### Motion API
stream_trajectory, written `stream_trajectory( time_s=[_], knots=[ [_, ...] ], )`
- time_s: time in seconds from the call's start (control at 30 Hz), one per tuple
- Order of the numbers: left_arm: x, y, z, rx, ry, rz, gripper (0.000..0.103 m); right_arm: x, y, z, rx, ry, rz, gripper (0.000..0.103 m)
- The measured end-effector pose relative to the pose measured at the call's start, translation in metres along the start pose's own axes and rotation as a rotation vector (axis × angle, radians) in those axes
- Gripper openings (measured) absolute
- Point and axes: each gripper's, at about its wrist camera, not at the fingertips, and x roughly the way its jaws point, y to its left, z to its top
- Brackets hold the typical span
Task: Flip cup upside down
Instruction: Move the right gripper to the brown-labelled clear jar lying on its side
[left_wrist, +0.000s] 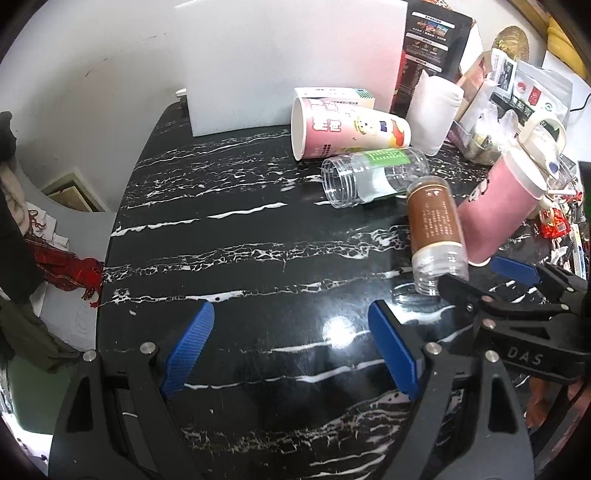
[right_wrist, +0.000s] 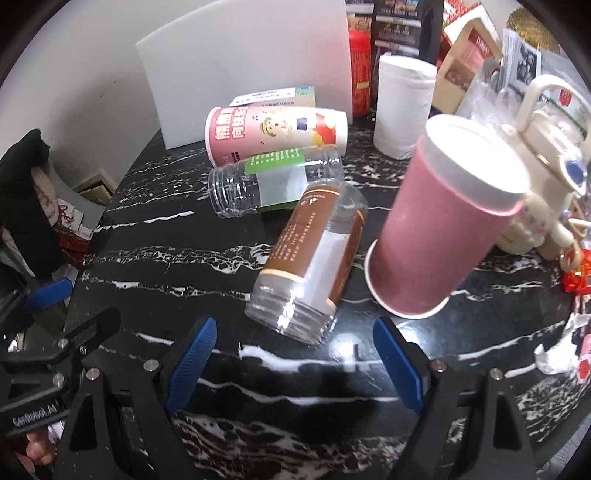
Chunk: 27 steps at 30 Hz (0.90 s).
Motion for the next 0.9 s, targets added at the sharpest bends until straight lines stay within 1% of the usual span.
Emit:
stream_trajectory(
  time_s=[0.17,0.37,0.6,0.83,0.9],
  knots=[
    [0.011,0.006,0.004,-0.012,0.013,-0.004,0.085,0.021,0.003,0.010,0.016,0.027,-0.035,0.087],
    [0.020,0.010,0.004,-0.020,0.029,-0.008,0.085,0.045,0.002,0.017,0.060,0.064,-0.033,0.087],
    [0.029,0.012,0.004,-0.025,0.041,-0.019,0.085,0.064,0.006,0.023,0.074,0.093,-0.070,0.087],
    [0.032,0.010,0.003,-0.023,0.047,-0.030,0.085,0.078,0.008,0.029,0.072,0.102,-0.096,0.087],
    [0.033,0.009,0.003,-0.023,0.049,-0.033,0.085,0.078,0.008,0.027,0.067,0.088,-0.104,0.083]
  ],
)
